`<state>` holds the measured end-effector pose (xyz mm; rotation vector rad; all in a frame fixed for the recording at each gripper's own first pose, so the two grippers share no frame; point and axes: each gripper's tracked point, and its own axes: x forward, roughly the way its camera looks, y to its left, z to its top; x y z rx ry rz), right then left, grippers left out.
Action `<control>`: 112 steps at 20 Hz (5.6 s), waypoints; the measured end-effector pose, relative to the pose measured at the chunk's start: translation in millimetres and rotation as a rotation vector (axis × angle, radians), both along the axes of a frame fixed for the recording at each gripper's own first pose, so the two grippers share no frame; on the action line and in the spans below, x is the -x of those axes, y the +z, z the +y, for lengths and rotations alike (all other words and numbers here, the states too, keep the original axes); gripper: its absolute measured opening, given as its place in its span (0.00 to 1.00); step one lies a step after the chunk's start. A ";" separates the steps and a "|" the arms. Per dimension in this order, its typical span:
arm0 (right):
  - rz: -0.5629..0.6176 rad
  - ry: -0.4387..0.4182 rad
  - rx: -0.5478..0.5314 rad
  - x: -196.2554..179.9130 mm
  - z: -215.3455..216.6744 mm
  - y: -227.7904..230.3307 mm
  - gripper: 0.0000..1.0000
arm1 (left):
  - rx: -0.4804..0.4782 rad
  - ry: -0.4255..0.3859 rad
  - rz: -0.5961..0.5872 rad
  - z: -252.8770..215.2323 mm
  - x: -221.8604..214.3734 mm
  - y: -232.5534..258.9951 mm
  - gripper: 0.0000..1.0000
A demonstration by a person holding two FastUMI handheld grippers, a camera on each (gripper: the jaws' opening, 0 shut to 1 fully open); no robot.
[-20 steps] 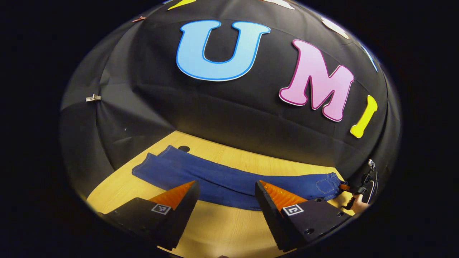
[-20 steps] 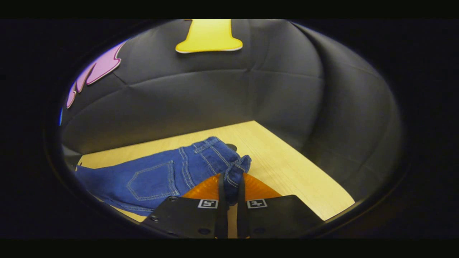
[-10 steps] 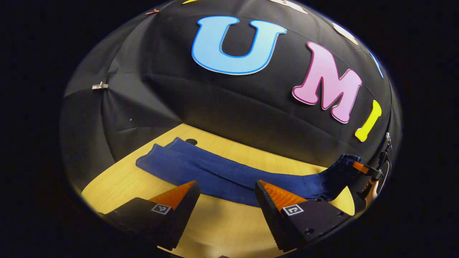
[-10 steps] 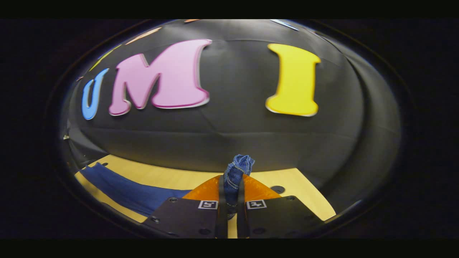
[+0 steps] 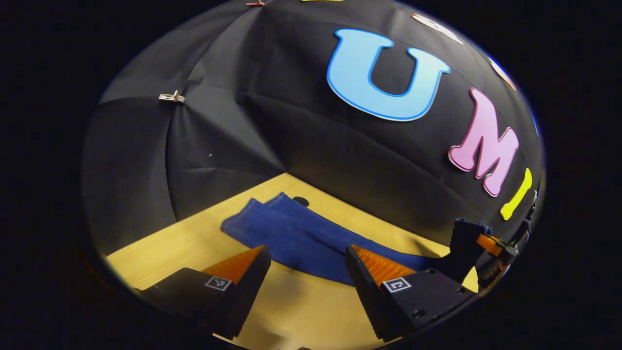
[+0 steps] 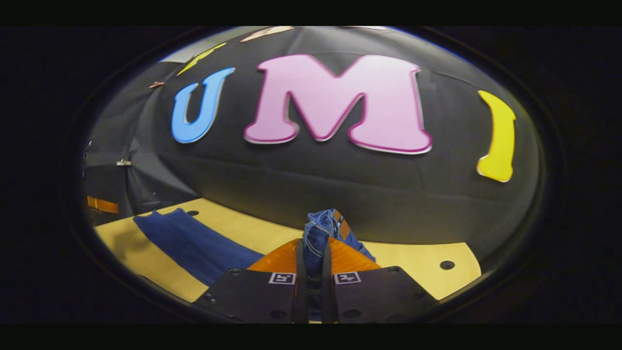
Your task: Grasp the waist and the cuffs of the jeans and fold them to make the two legs overlap; first hold the waist and fold one-third of the jeans toward the cuffs, then hold the cuffs and fold the remaining one-third in the same direction to finish folding.
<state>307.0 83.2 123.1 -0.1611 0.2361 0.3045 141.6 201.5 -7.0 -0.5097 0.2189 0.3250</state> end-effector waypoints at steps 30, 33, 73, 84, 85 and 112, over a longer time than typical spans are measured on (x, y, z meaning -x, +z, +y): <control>0.306 0.108 -0.044 92.8 51.3 -141.8 1.00 | -0.198 -0.197 0.348 115.7 -123.9 -139.7 0.96; 0.311 0.109 -0.048 93.4 51.8 -142.7 0.95 | -0.181 -0.188 0.336 113.1 -119.1 -139.0 0.61; 0.031 -0.263 -0.043 144.2 -212.7 43.2 0.97 | -0.362 -0.673 -0.011 -376.5 -113.2 184.3 0.06; 0.091 -0.419 -0.093 233.1 -275.6 19.7 0.97 | -0.407 -0.871 0.225 -519.8 -151.2 42.9 0.12; 0.089 -0.429 -0.096 240.0 -277.7 21.2 0.97 | -0.401 -0.865 0.236 -519.7 -148.1 36.7 0.16; -0.154 -0.251 -0.082 454.9 -29.3 202.8 0.97 | -0.386 -0.317 -0.313 -247.9 293.4 214.3 0.98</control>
